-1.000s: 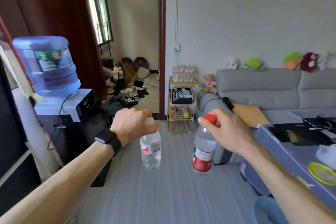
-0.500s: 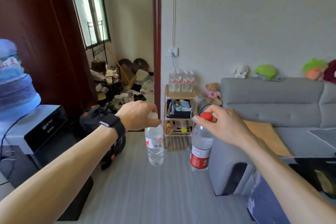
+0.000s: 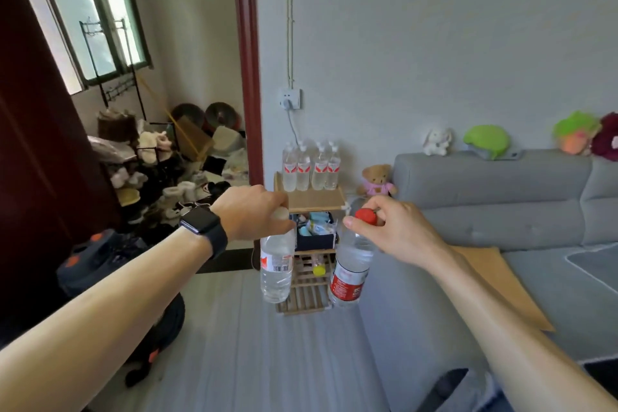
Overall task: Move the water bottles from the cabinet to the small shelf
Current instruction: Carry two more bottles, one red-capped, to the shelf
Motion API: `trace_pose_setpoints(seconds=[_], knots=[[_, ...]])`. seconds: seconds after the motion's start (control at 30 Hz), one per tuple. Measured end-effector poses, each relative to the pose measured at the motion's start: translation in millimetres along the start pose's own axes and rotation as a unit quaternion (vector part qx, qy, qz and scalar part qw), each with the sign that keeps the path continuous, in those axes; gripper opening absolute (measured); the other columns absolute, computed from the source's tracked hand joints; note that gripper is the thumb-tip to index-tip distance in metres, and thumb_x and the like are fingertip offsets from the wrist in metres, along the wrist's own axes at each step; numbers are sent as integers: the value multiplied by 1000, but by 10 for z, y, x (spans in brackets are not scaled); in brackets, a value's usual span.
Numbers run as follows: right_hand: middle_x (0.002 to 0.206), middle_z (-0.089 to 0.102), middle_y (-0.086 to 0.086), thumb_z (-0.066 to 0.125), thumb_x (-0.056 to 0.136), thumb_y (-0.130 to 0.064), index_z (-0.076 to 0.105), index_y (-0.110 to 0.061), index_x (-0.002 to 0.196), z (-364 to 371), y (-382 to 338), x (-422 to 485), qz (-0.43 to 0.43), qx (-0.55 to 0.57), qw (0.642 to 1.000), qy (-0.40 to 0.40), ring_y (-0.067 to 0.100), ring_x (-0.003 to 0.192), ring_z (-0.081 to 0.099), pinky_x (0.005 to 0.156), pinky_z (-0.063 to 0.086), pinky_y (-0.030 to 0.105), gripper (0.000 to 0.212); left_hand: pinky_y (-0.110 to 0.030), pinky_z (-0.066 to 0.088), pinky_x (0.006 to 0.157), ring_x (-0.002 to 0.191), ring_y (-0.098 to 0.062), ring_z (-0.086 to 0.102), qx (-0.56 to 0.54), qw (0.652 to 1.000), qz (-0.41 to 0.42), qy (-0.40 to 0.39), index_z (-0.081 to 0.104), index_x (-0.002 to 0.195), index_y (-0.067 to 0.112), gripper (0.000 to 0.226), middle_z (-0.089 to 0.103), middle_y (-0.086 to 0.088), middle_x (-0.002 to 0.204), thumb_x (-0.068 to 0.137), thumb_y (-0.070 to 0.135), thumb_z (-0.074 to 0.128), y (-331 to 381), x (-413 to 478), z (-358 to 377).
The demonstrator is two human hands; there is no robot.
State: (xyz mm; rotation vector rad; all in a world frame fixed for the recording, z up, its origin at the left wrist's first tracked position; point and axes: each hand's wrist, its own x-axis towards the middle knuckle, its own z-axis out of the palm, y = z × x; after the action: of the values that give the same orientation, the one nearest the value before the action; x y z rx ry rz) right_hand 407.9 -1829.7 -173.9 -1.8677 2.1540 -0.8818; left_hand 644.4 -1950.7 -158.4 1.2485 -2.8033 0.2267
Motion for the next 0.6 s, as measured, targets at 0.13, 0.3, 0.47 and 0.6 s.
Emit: trace_pose_setpoints(seconds=[0.13,0.3,0.47,0.6], knots=[[47,53,-12,66,78,-66,57,-27,78,163,374,765,18,21,1000,3,6,48,46,56,41,31,40,-33,52,66,76,-17,59,-4,1000,-2,-23,53,111,30,45,61,5,85,89,68,44,-261,795,255],[52,57,-9,64,74,-70,58,-27,78,450,939,1716,10,39,999,-24,3,47,47,55,42,32,44,-30,47,64,81,-15,60,1,998,-20,-51,52,114,32,45,63,5,96,90,68,42,-535,1815,704],[53,57,-19,66,78,-66,56,-28,81,575,1425,2558,2,11,998,-64,-1,48,47,48,31,18,39,-30,40,64,80,-17,55,3,996,-47,-77,52,114,29,42,57,6,90,92,63,44,-604,2719,976],[57,54,-10,68,75,-68,55,-29,84,718,1742,3139,12,18,996,-90,0,50,46,48,28,18,42,-35,50,69,86,-20,61,-18,994,-71,-82,49,115,28,39,62,4,98,92,60,44,-730,3238,1213]])
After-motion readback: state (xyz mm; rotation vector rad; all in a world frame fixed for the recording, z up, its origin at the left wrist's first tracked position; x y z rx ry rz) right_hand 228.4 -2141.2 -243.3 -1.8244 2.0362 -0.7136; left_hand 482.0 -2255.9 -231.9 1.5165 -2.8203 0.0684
